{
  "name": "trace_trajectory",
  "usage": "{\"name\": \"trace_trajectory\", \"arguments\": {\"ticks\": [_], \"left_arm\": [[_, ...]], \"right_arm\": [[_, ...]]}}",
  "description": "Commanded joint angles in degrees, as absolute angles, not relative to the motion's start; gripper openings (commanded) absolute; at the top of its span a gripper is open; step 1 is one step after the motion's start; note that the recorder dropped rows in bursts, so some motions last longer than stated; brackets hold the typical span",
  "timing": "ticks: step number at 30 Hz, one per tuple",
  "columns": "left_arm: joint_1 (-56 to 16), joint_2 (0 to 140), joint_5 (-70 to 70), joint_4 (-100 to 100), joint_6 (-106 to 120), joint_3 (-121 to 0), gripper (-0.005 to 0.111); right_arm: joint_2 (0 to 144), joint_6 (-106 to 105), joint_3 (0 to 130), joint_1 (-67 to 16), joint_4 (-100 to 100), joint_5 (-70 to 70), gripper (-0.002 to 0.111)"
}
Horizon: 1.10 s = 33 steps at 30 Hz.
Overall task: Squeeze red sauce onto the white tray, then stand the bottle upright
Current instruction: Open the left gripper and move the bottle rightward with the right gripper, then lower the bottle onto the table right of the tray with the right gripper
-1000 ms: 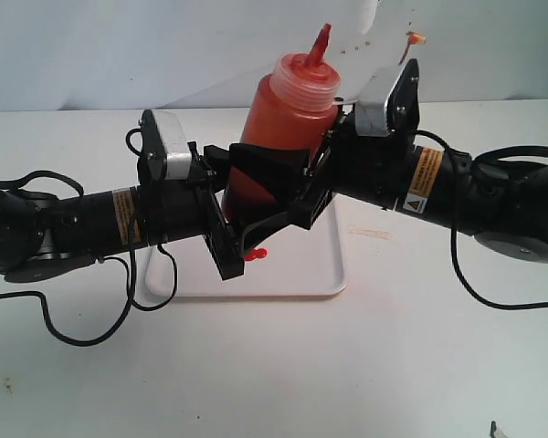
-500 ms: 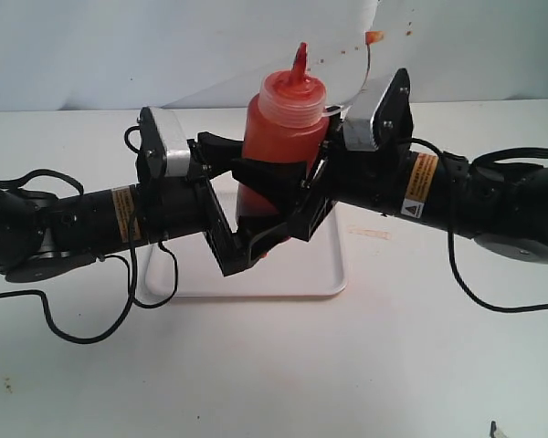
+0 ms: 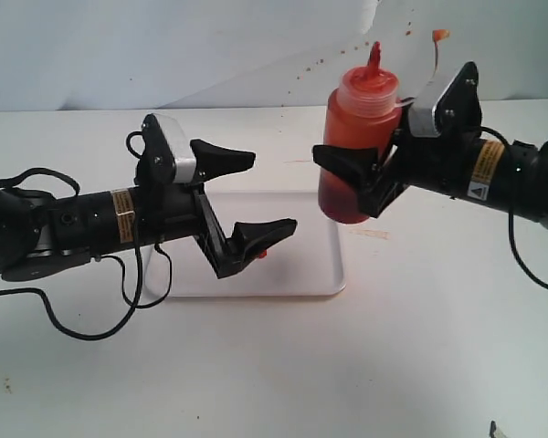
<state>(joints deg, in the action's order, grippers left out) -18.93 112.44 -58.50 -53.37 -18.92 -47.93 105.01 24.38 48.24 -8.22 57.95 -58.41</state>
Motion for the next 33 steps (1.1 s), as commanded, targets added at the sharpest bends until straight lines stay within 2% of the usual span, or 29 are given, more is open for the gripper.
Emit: {"name": "trace_trajectory", "arguments": {"ticks": [1, 4, 11, 17, 25, 33], "left_arm": [[-16.5, 112.1, -59.7, -51.5, -17.9, -48.3, 0.104], [-14.8, 112.1, -60.2, -51.4, -18.8, -48.3, 0.104], [-14.0, 112.1, -60.7, -51.4, -22.0, -48.3, 0.104], [-14.0, 112.1, -61.8, -51.4, -22.0, -48.3, 0.104], [-14.0, 112.1, -61.8, -51.4, -22.0, -48.3, 0.104], [-14.0, 112.1, -61.8, -51.4, -22.0, -48.3, 0.104]], "right_arm": [[106.7, 29.7, 48.1, -4.8, 68.8, -65.6, 0.000], [110.1, 32.8, 48.1, -4.0, 74.9, -70.0, 0.000], [113.2, 35.4, 48.1, -4.1, 88.2, -70.0, 0.000], [113.2, 35.2, 48.1, -5.1, 90.9, -70.0, 0.000], [113.2, 31.4, 48.1, -12.0, 92.0, -70.0, 0.000], [113.8, 31.6, 48.1, -12.0, 94.0, -70.0, 0.000]]}}
